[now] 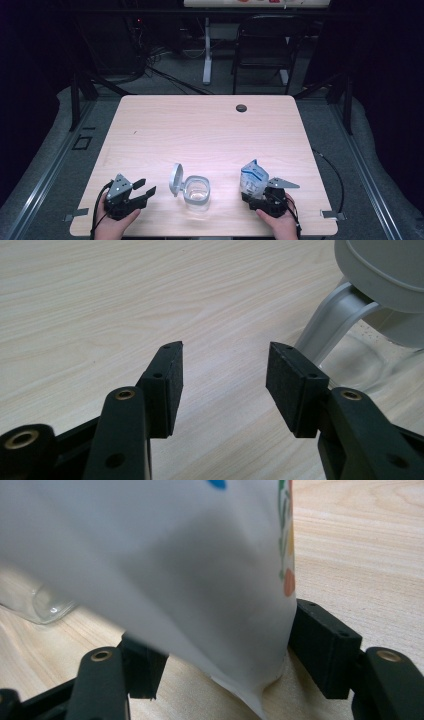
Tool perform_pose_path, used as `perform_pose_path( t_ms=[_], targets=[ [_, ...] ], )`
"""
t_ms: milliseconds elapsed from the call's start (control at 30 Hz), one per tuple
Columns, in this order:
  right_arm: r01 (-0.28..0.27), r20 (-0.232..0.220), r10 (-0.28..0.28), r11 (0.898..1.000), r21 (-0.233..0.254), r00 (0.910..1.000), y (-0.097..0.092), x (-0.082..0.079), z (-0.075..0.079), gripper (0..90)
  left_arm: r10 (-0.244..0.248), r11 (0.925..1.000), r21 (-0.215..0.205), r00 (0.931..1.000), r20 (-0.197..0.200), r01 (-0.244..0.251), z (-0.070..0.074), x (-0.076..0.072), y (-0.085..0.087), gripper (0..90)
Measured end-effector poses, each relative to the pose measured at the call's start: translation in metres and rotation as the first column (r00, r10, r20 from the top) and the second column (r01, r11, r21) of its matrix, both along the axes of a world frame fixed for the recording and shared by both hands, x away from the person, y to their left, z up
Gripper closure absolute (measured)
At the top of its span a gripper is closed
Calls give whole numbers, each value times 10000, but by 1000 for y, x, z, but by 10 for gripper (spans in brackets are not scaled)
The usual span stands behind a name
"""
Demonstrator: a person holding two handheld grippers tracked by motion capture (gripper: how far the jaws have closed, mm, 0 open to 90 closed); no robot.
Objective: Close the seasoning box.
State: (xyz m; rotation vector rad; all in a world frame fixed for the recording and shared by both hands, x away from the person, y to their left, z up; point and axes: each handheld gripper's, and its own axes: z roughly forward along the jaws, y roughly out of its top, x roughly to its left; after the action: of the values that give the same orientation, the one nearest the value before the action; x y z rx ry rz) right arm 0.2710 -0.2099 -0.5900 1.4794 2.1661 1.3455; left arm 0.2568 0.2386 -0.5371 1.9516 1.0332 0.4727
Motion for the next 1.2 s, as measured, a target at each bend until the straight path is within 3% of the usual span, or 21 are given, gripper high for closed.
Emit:
perform_pose_path(
  t_ms=[1200],
  targets=[
    [-207,178,214,9991,-369,9996,0,0,3,418,-6,10000,-8,10000,8,6,-1,0,0,497]
  ],
)
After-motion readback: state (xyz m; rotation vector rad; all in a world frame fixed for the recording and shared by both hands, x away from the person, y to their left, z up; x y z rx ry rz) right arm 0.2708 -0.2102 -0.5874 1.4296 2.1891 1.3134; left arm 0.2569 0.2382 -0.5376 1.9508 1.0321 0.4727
